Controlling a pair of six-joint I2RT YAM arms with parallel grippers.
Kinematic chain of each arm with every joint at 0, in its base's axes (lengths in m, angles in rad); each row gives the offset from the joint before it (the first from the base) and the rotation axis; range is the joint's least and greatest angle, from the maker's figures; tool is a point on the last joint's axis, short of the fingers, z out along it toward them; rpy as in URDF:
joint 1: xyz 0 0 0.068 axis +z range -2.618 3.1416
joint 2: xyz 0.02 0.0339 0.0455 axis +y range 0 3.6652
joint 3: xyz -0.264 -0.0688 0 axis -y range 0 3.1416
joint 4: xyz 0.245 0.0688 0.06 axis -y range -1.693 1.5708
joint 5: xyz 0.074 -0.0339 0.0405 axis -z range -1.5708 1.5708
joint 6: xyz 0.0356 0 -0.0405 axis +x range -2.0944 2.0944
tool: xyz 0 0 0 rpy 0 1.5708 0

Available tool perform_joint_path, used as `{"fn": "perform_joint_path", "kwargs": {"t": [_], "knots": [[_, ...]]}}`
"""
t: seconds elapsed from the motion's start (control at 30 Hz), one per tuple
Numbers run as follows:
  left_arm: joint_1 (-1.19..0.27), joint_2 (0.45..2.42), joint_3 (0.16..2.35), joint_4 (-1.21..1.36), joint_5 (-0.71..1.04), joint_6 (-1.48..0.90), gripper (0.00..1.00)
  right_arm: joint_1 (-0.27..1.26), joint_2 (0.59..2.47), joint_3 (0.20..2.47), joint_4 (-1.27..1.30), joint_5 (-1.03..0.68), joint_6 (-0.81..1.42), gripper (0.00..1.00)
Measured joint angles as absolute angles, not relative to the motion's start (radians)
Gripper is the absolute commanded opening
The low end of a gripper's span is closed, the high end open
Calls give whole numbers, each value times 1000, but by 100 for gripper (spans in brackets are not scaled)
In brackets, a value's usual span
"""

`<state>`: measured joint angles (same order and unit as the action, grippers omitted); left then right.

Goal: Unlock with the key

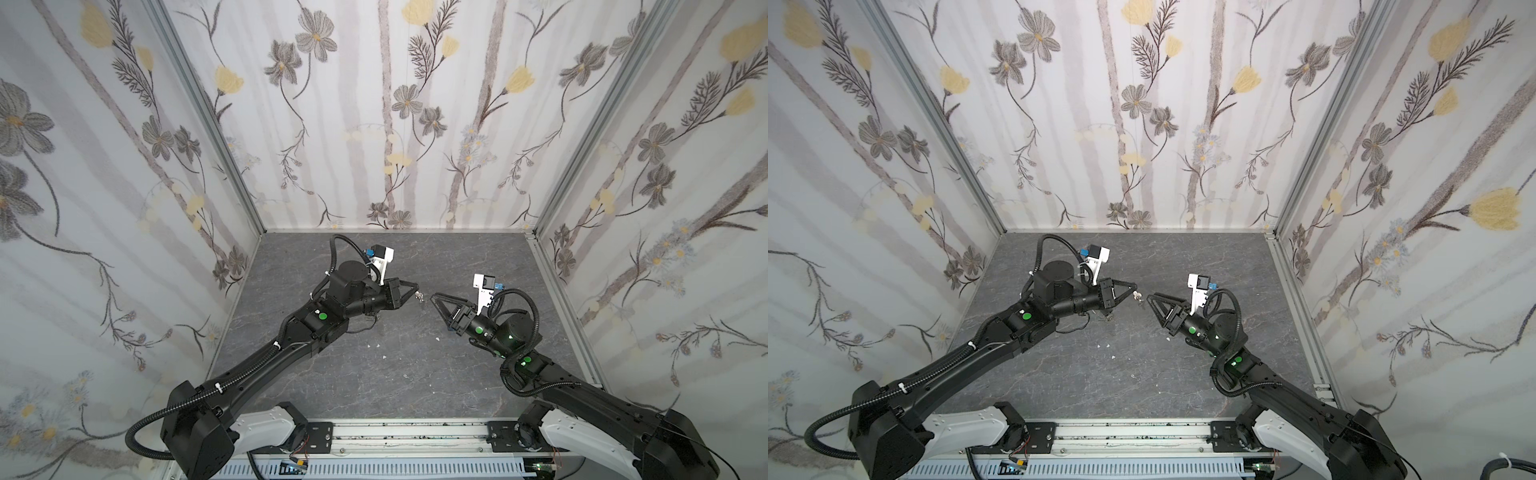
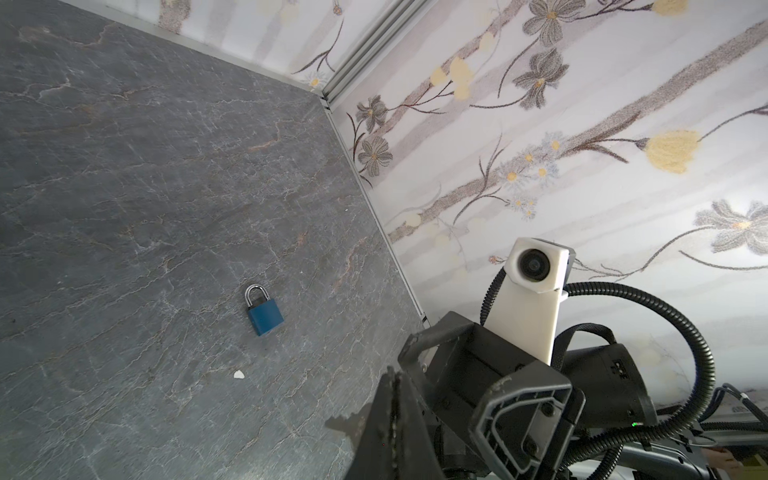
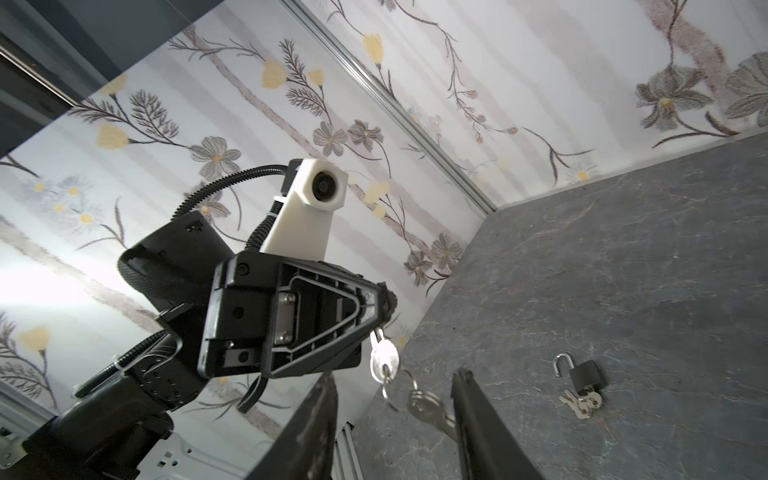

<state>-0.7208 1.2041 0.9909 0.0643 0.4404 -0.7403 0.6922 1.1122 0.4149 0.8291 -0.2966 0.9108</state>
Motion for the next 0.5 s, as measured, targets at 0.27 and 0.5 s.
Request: {"fn": "perform_joint_path", "kwargs": {"t": [0.27,0.5], "knots": [[-739,1192,975,136,442,-741,0,686,1161,415,964,-360,977,44],[-744,1183,958,183,447,-746,0,686,1193,416,1013,-398,1005,40]]}}
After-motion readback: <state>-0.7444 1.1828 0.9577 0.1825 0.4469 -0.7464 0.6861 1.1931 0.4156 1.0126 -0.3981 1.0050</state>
